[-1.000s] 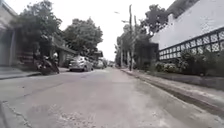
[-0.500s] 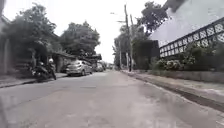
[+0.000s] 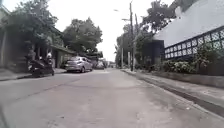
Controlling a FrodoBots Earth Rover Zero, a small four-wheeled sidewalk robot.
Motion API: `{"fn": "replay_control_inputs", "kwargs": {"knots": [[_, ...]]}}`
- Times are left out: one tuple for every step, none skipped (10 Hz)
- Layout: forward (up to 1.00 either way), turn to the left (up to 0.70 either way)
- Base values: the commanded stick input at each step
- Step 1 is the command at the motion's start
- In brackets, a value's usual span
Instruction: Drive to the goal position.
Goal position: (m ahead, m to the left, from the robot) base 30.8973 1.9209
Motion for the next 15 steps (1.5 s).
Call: {"fn": "replay_control_inputs", "kwargs": {"knots": [[0.70,0.00],[0.70,-0.11],[0.70,-0.35],[0.70,-0.35],[0.70,-0.20],[0.70,-0.05],[0.70,0.00],[0.70,0.00],[0.70,0.00],[0.70,0.00],[0.70,0.00],[0.70,0.00],[0.70,0.00],[0.70,0.00],[0.70,0.00]]}}
